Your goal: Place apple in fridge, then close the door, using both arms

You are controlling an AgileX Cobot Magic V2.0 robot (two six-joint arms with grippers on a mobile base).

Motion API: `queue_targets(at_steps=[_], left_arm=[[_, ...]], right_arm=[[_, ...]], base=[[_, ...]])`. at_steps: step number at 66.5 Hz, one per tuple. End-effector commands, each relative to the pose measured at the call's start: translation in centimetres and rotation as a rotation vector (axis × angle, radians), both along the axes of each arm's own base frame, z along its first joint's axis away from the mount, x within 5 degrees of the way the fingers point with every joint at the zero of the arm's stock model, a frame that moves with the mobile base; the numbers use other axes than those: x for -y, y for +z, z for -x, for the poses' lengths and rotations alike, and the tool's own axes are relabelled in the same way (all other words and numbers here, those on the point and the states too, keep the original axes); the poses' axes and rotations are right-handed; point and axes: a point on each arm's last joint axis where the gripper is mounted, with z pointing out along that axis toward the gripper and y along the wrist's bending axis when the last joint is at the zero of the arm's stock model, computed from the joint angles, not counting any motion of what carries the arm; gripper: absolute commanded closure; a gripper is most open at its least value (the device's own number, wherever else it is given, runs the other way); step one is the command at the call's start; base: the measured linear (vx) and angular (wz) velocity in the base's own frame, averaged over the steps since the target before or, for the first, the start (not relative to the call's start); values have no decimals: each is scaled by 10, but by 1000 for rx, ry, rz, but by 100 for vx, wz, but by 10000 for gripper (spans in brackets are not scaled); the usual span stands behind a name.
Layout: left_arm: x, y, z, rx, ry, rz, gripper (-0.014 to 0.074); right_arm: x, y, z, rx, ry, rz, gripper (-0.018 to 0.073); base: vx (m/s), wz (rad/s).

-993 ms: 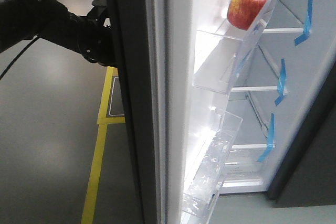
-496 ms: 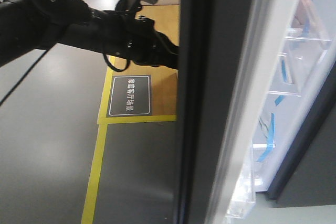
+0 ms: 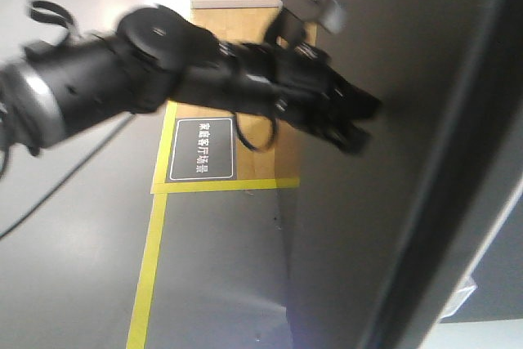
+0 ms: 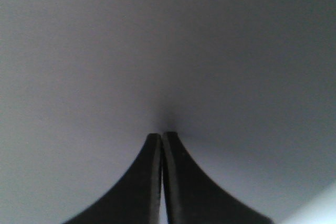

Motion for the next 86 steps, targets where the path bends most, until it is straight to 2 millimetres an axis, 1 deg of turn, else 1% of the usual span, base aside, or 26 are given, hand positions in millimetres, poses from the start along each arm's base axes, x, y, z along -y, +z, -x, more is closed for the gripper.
queue_targets(at_steps=[1, 10, 18, 26, 31, 32, 34, 35, 39, 40, 43, 44, 47, 52, 53, 59, 65, 69, 80, 86], left_arm=[[-2, 31, 12, 46, -12, 88, 603], [-7, 39, 18, 52, -45, 85, 603], [-17, 54, 26, 76, -19, 73, 603], [-36, 65, 36, 106, 73, 22, 603], [-48, 63, 44, 159, 141, -4, 603], [-53, 65, 49, 175, 155, -2, 603], [-59, 63, 53, 182, 186, 3, 603], [-61, 59, 56, 173, 201, 1, 603], [-74, 59, 66, 173, 252, 32, 603], [-77, 55, 68, 166, 261, 26, 603], [-89, 51, 76, 182, 291, 25, 603], [-93, 53, 78, 193, 296, 27, 603], [-103, 45, 84, 201, 324, 13, 603], [-121, 39, 96, 196, 374, 16, 603], [-124, 35, 98, 186, 383, 11, 603], [-144, 27, 110, 165, 439, 1, 603], [-163, 15, 121, 132, 498, -35, 603], [-175, 2, 128, 94, 542, -75, 603], [-203, -21, 141, 36, 671, -178, 603], [-211, -27, 145, 22, 729, -200, 603]], right_arm=[[-2, 9, -3, 43, -3, -40, -34], [-2, 9, -3, 38, -1, -37, -34], [-2, 9, -3, 37, -1, -36, -34], [-2, 9, -3, 37, -1, -36, -34], [-2, 9, -3, 37, -1, -36, -34], [-2, 9, -3, 37, -1, -36, -34], [-2, 9, -3, 37, -1, -36, -34], [-2, 9, -3, 37, -1, -36, -34], [-2, 9, -3, 37, -1, -36, -34], [-2, 9, -3, 37, -1, -36, -34], [-2, 9, -3, 37, -1, -36, -34], [-2, 9, -3, 37, -1, -36, -34], [-2, 9, -3, 37, -1, -36, -34], [-2, 9, -3, 37, -1, -36, -34], [-2, 9, -3, 37, -1, -36, -34], [-2, 9, -3, 37, 0, -38, -34], [-3, 8, -2, 27, 4, -38, -34], [-3, 8, -2, 25, 5, -36, -34], [-2, 9, -3, 44, 0, -36, -34], [-1, 12, -9, 108, -32, -40, -34]], base=[[0, 0], [0, 0], [0, 0], [0, 0], [0, 0], [0, 0], [0, 0], [0, 0], [0, 0], [0, 0], [0, 0], [0, 0], [0, 0], [0, 0], [0, 0], [0, 0], [0, 0], [0, 0], [0, 0], [0, 0]])
